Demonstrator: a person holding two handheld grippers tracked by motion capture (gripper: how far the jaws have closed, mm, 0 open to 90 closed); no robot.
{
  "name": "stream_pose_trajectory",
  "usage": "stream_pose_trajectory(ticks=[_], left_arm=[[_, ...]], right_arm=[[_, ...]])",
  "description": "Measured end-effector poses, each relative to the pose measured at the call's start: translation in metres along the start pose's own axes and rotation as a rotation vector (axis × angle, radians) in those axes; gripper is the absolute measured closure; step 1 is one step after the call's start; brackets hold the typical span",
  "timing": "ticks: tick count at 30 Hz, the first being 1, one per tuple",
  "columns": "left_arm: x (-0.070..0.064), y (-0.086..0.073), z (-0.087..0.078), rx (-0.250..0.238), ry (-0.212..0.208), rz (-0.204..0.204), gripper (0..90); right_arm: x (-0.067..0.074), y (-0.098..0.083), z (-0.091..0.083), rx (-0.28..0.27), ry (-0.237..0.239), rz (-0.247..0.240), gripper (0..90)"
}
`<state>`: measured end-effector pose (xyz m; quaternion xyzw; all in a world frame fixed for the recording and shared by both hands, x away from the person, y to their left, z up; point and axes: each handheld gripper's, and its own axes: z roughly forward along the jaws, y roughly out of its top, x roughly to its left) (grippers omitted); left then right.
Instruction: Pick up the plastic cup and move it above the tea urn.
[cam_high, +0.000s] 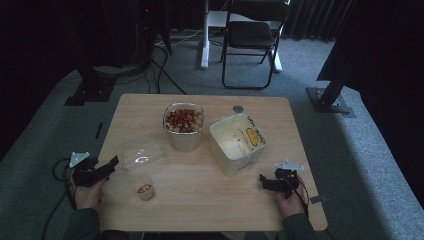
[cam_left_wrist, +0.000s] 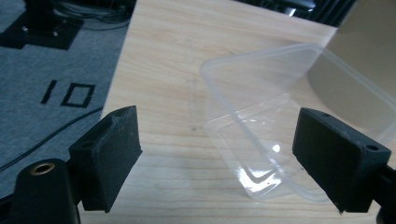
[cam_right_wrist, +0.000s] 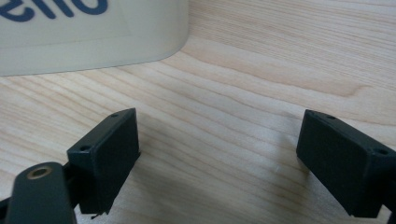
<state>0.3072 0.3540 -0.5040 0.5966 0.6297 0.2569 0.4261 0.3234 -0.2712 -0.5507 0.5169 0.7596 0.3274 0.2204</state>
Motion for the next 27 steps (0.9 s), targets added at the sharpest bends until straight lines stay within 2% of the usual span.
stream_pose_trajectory(ticks=[1, 10, 12, 16, 19, 20, 22, 23, 24, 25, 26, 27], left_arm=[[-0.001, 0.001, 0.000, -0.007, -0.014, -0.008, 15.5], [-0.008, 0.005, 0.002, -0.024, -0.058, -0.019, 15.5], [-0.010, 0.006, 0.004, -0.022, -0.082, -0.030, 15.6], [-0.020, 0.010, 0.008, -0.010, -0.102, -0.007, 17.4], [-0.026, 0.011, 0.013, 0.012, -0.093, 0.007, 21.1], [-0.028, 0.011, 0.016, 0.023, -0.079, 0.014, 22.2], [-0.028, 0.011, 0.016, 0.023, -0.079, 0.014, 24.1], [-0.030, 0.010, 0.020, 0.045, -0.059, 0.033, 24.1], [-0.031, 0.010, 0.022, 0.053, -0.047, 0.042, 33.7], [-0.032, 0.010, 0.024, 0.056, -0.027, 0.056, 38.1], [-0.032, 0.011, 0.025, 0.062, -0.023, 0.061, 38.1], [-0.032, 0.012, 0.028, 0.069, -0.016, 0.058, 42.2]], right_arm=[[0.000, 0.000, 0.000, 0.001, 0.001, -0.001, 13.0], [0.000, 0.000, 0.000, 0.001, 0.002, 0.000, 13.0], [0.001, 0.000, 0.000, 0.001, 0.004, -0.001, 13.0], [0.001, 0.000, 0.000, 0.000, 0.006, -0.003, 13.0], [0.001, 0.000, 0.000, 0.000, 0.008, -0.005, 13.0], [0.001, 0.000, 0.000, -0.001, 0.008, -0.006, 13.0], [0.001, 0.000, 0.000, 0.000, 0.009, -0.006, 13.0], [0.001, 0.000, 0.000, 0.000, 0.009, -0.006, 13.0], [0.001, 0.000, 0.000, 0.000, 0.008, -0.006, 13.0], [0.001, 0.000, 0.000, 0.000, 0.008, -0.006, 13.0], [0.001, 0.000, 0.000, 0.000, 0.008, -0.006, 13.0], [0.001, 0.000, 0.000, 0.000, 0.008, -0.006, 13.0]])
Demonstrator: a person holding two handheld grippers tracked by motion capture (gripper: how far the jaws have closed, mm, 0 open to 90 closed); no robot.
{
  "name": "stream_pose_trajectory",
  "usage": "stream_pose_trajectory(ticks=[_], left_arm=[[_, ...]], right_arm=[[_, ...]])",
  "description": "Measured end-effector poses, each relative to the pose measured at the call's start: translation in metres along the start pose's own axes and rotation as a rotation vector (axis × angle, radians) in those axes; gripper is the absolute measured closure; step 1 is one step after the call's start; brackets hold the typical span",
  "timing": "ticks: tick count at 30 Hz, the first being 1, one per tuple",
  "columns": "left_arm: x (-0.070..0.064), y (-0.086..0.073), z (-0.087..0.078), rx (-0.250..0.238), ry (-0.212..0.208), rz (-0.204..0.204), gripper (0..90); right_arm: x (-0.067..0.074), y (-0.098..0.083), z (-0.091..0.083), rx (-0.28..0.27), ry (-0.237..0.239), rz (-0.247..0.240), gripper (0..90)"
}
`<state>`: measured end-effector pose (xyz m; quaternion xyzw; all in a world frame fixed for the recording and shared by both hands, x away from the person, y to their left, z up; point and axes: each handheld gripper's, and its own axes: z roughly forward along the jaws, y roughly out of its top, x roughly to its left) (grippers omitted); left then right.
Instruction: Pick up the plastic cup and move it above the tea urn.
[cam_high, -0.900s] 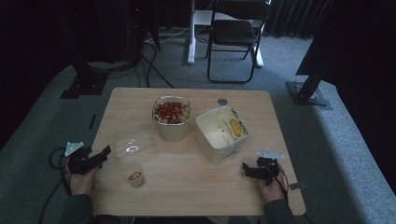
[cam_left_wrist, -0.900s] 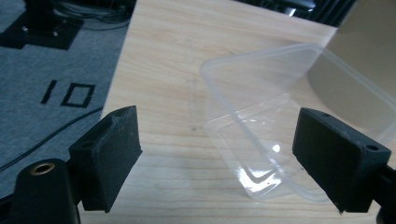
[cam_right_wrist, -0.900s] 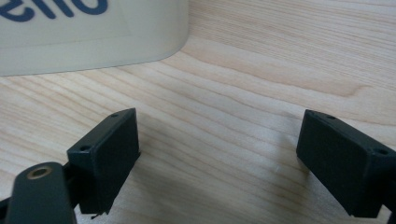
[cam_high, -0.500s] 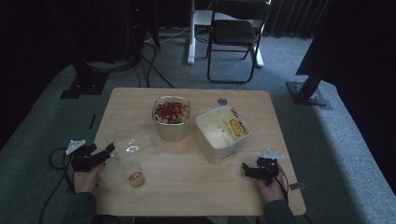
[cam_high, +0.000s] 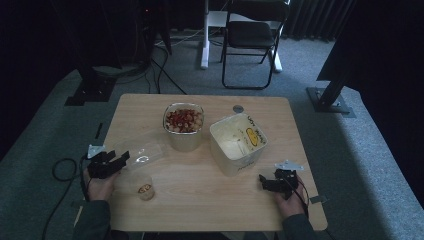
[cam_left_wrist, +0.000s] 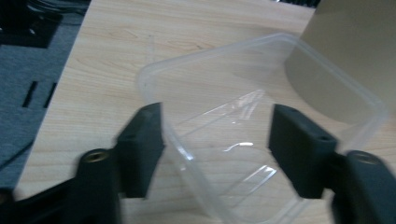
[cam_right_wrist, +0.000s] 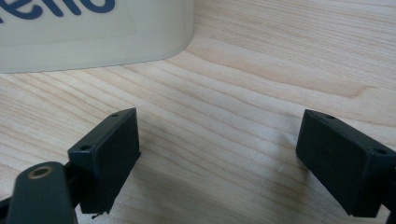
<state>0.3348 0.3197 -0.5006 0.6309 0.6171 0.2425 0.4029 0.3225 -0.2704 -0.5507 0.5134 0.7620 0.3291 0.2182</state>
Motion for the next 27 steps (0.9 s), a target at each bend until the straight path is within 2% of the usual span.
stream_pose_trajectory(ticks=[4, 8, 14, 15, 18, 20, 23, 25, 27], left_arm=[[0.001, 0.005, 0.013, 0.052, 0.032, 0.017, 53.8], [0.001, 0.012, 0.027, 0.096, 0.062, 0.029, 59.1], [0.005, 0.019, 0.043, 0.160, 0.081, -0.024, 76.1], [0.005, 0.020, 0.043, 0.161, 0.095, -0.028, 78.2], [0.009, 0.025, 0.042, 0.146, 0.095, -0.062, 83.1], [0.014, 0.028, 0.040, 0.134, 0.076, -0.086, 83.7], [0.020, 0.033, 0.035, 0.126, 0.070, -0.104, 84.3], [0.024, 0.038, 0.030, 0.106, 0.042, -0.132, 84.3], [0.029, 0.043, 0.024, 0.081, 0.035, -0.148, 84.3]], right_arm=[[0.000, 0.000, 0.000, 0.000, 0.000, 0.000, 13.0], [0.000, 0.000, 0.000, 0.001, 0.000, 0.001, 13.0], [0.000, 0.000, 0.000, 0.001, 0.000, 0.000, 13.0], [0.000, 0.000, 0.000, 0.001, 0.000, 0.000, 13.0], [0.000, 0.000, 0.000, 0.000, 0.000, 0.001, 13.0], [0.000, 0.000, 0.000, 0.000, 0.000, 0.000, 13.0], [0.000, 0.000, 0.000, 0.001, 0.000, 0.000, 13.0], [0.000, 0.000, 0.000, 0.001, 0.000, 0.001, 13.0], [0.000, 0.000, 0.000, 0.001, 0.000, 0.000, 13.0]])
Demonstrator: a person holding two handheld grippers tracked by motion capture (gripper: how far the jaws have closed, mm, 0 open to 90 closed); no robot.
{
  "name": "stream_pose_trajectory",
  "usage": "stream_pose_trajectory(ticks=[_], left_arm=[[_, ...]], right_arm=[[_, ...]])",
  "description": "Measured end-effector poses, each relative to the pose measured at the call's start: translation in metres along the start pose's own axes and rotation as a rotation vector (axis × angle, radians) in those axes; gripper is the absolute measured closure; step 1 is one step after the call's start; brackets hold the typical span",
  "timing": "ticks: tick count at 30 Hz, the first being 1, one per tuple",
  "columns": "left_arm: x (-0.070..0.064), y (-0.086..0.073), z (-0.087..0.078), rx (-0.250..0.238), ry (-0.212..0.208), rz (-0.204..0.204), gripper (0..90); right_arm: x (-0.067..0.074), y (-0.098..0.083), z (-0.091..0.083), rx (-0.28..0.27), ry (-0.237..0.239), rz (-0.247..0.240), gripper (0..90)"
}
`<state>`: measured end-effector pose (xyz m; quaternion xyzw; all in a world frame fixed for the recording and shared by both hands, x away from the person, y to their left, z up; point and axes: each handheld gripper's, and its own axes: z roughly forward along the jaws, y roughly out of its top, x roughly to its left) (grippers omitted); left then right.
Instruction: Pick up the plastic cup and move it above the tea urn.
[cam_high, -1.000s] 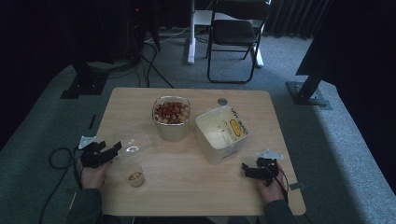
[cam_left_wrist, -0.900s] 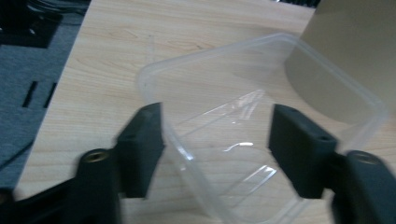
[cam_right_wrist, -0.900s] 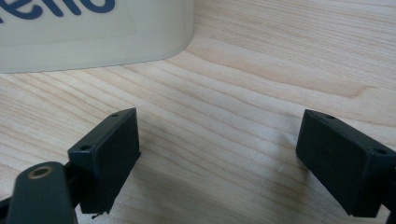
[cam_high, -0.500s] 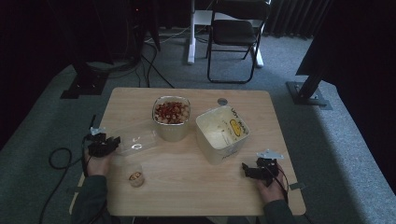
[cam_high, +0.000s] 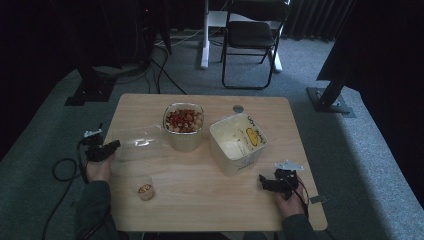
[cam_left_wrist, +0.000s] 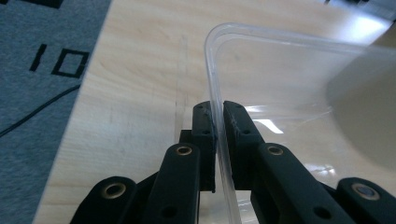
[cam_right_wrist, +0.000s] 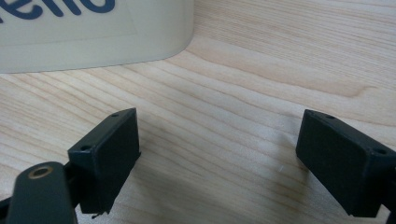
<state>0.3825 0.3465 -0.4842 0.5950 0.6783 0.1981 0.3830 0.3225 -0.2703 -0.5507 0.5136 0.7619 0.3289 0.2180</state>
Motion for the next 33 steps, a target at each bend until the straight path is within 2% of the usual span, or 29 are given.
stream_pose_trajectory(ticks=[5, 8, 14, 21, 29, 33], left_arm=[[0.005, 0.017, -0.020, -0.062, 0.007, -0.014, 84.1], [0.005, 0.029, -0.030, -0.092, 0.018, -0.010, 83.9], [-0.005, 0.051, -0.042, -0.129, 0.016, 0.012, 83.9], [-0.027, 0.073, -0.049, -0.159, -0.006, 0.059, 83.9], [-0.057, 0.091, -0.045, -0.175, -0.079, 0.114, 86.2], [-0.074, 0.096, -0.040, -0.165, -0.108, 0.139, 86.6]], right_arm=[[0.000, 0.000, 0.000, 0.000, 0.000, 0.000, 13.0], [0.000, 0.000, 0.000, 0.000, 0.000, 0.000, 13.0], [0.000, 0.000, 0.000, 0.000, 0.000, 0.000, 13.0], [0.000, 0.000, 0.000, 0.000, 0.000, 0.000, 13.0], [0.000, 0.000, 0.000, 0.000, 0.000, 0.000, 13.0], [0.000, 0.000, 0.000, 0.000, 0.000, -0.001, 13.0]])
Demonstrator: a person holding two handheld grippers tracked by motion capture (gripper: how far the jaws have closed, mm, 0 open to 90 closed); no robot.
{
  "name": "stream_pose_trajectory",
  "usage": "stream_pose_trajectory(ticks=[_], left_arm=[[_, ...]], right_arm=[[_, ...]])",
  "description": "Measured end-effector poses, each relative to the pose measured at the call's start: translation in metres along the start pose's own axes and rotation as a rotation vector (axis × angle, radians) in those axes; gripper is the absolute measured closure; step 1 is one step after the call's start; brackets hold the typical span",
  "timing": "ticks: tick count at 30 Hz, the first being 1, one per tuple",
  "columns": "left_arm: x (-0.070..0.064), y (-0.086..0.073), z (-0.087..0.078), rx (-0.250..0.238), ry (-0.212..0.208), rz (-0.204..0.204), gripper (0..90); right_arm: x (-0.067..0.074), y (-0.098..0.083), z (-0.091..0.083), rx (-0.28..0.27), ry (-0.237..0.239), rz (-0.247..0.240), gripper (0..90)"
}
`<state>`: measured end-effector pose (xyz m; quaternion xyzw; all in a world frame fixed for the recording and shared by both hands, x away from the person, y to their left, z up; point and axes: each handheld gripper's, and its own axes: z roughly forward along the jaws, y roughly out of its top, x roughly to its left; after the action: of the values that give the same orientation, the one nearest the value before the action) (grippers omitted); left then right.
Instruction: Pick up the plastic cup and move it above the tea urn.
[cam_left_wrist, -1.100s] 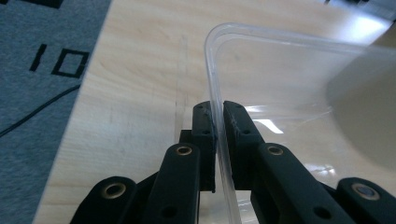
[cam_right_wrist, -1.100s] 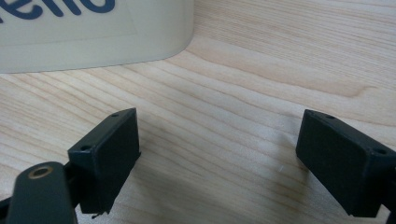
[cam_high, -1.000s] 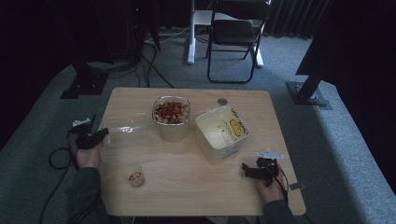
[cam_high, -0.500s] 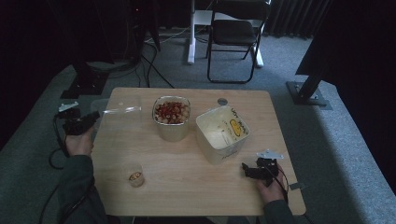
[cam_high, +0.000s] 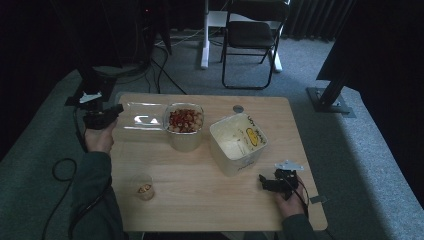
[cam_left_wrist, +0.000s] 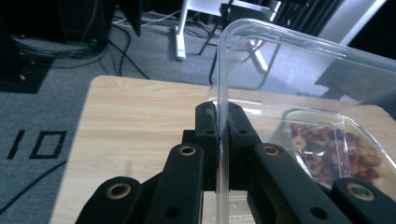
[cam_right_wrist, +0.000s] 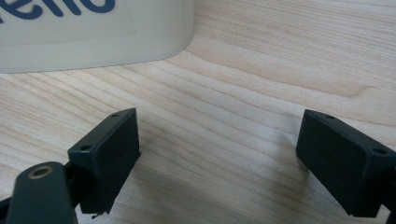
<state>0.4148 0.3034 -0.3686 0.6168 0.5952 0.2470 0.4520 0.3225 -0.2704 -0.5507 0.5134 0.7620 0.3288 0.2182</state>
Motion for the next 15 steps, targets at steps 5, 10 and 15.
stream_pose_trajectory(ticks=[5, 10, 15], left_arm=[[-0.020, 0.011, 0.003, -0.009, -0.034, 0.024, 86.6], [-0.046, 0.024, 0.006, -0.010, -0.073, 0.056, 86.5], [-0.075, 0.040, 0.009, -0.004, -0.107, 0.100, 86.5]], right_arm=[[0.000, 0.000, 0.000, 0.000, 0.000, 0.001, 13.0], [0.000, 0.000, 0.000, 0.000, 0.000, 0.000, 13.0], [0.000, 0.000, 0.000, 0.000, 0.000, 0.000, 13.0]])
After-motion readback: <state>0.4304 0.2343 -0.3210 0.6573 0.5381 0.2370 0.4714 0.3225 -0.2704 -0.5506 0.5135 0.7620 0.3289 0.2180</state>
